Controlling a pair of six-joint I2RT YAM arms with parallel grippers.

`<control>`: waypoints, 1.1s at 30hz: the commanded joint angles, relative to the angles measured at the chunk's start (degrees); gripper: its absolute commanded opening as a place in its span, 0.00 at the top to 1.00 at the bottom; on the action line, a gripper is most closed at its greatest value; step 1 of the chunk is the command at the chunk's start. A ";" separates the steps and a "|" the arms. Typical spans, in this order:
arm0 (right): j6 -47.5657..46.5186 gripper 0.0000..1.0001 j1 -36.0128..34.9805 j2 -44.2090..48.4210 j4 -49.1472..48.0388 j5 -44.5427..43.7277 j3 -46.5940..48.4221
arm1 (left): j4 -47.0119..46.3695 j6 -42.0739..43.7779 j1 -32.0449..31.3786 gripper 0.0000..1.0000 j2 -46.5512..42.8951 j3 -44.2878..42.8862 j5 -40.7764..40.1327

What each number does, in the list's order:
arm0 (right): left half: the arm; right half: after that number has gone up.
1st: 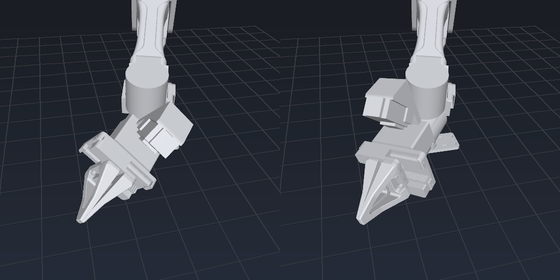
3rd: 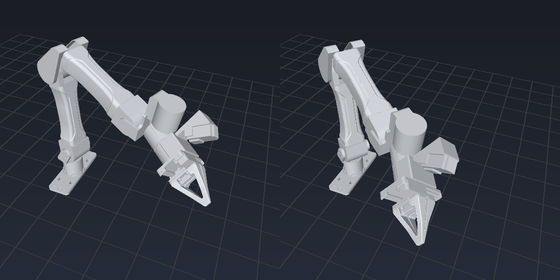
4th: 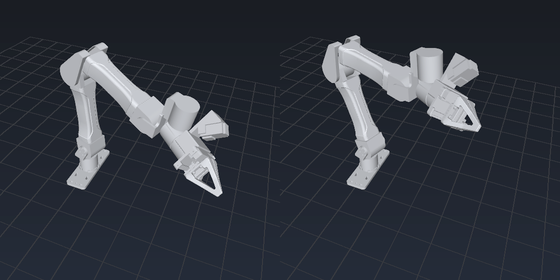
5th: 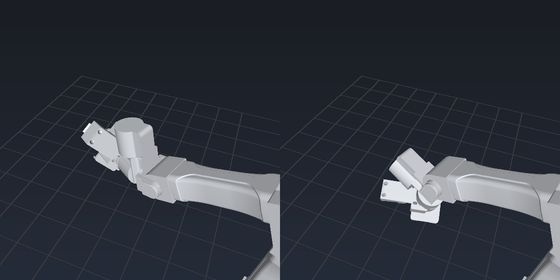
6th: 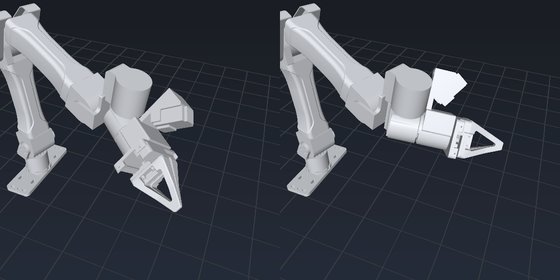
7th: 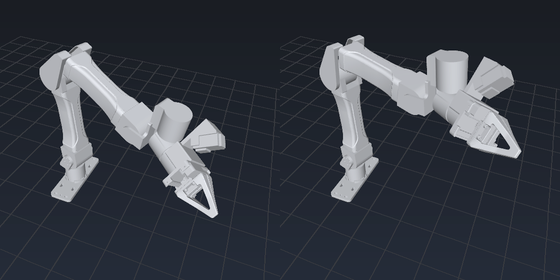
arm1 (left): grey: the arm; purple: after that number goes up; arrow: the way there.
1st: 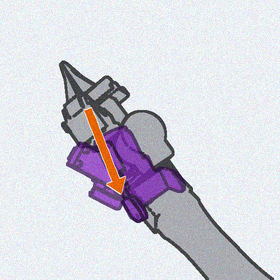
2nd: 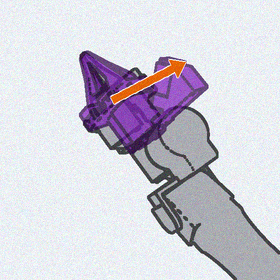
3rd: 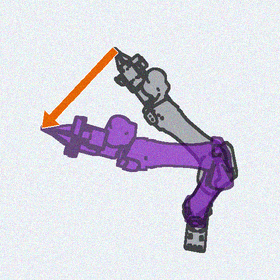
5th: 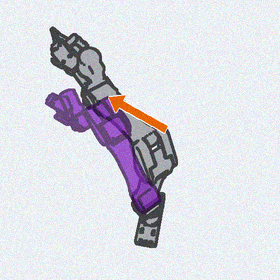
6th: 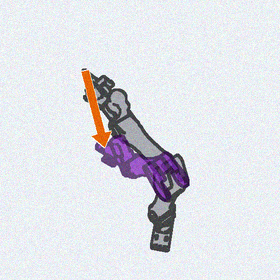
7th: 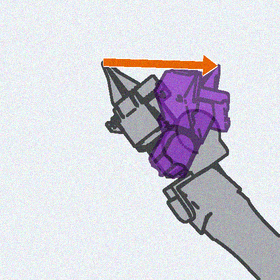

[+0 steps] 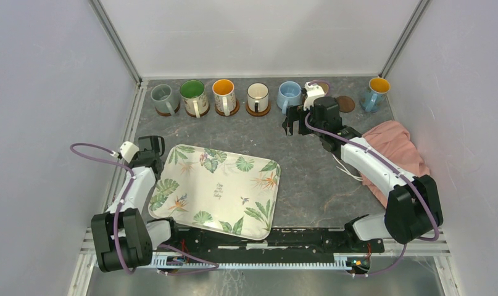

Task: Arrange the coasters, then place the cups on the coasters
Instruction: Pick up the cup at the corner of the board.

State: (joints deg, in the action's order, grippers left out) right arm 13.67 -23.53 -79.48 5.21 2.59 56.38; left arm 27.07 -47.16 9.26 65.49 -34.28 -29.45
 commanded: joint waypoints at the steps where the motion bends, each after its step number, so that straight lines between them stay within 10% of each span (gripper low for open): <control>1: -0.48 0.02 -0.21 0.28 -2.01 -0.04 0.31 | -0.88 -0.85 -0.21 0.98 -2.85 -0.89 -0.28; 33: -0.43 0.02 -0.25 0.12 -2.11 0.05 0.22 | 5.30 1.63 -10.85 0.98 -9.59 -7.18 -8.43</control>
State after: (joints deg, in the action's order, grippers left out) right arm 13.65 -23.53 -79.48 5.21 2.57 56.38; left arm 35.46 -47.07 -0.23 57.67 -37.28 -32.91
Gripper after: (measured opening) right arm 0.982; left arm 0.266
